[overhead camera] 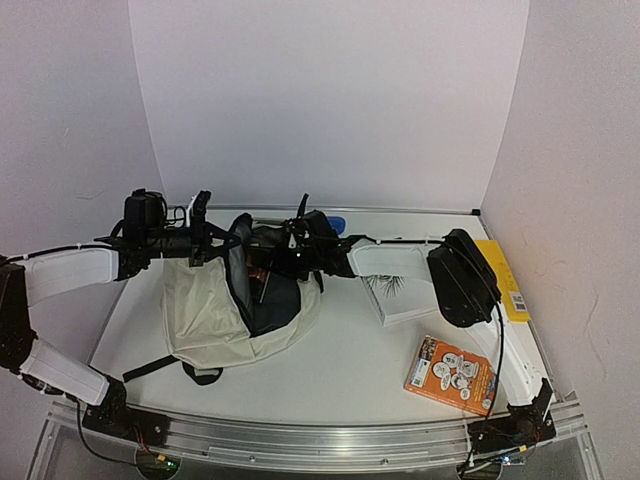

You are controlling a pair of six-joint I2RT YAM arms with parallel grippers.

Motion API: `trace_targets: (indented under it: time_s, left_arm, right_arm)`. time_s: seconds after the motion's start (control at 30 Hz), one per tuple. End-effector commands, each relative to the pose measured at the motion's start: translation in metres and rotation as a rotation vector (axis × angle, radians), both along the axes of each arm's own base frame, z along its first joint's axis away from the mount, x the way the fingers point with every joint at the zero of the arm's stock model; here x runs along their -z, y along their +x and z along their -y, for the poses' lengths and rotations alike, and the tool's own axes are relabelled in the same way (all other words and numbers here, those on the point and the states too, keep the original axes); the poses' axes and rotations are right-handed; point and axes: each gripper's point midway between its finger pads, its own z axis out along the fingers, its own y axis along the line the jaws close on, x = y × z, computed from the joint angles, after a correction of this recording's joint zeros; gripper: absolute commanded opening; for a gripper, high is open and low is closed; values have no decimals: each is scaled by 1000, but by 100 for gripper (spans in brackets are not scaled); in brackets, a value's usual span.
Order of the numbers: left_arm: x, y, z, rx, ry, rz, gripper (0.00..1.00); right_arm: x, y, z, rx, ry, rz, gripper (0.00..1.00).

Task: Pack the student bag
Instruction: Place the book in the student bag.

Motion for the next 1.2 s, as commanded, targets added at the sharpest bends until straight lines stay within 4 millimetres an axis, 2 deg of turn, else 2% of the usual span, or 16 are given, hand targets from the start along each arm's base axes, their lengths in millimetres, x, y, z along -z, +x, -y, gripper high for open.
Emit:
trace_targets:
  time_s: [0.0, 0.3, 0.43, 0.5, 0.6, 0.77, 0.83, 1.0, 1.03, 1.1, 1.17]
  left_arm:
    - [-18, 2, 6, 56, -46, 68, 0]
    - [-22, -7, 20, 202, -90, 51, 0]
    - [-16, -3, 17, 166, -69, 37, 0]
    - [-13, 2, 12, 104, -36, 33, 0]
    - [-1, 11, -4, -19, 64, -5, 0]
    - [21, 22, -59, -248, 193, -87, 0]
    - [29, 24, -70, -292, 213, -111, 0]
    - [66, 22, -97, -403, 259, -257, 0]
    - [79, 20, -105, -439, 274, -303, 0]
    - [92, 18, -116, -492, 307, -339, 0]
    - [102, 14, -126, -546, 340, -364, 0]
  right_arm:
    - [-27, -17, -33, -128, 84, 87, 23]
    - [-36, 3, -38, -82, 64, 202, 27]
    - [-40, 10, -36, -55, 48, 243, 27]
    - [-50, 12, -32, -41, 42, 269, 30]
    - [-70, 6, -28, -71, 41, 314, 50]
    - [-109, -6, -5, -63, 28, 365, 75]
    - [-118, -13, 1, -73, 32, 367, 80]
    - [-152, -39, 21, -107, 65, 370, 88]
    - [-165, -47, 30, -107, 74, 376, 89]
    - [-178, -55, 44, -93, 71, 391, 91]
    - [-185, -60, 63, -57, 53, 401, 95]
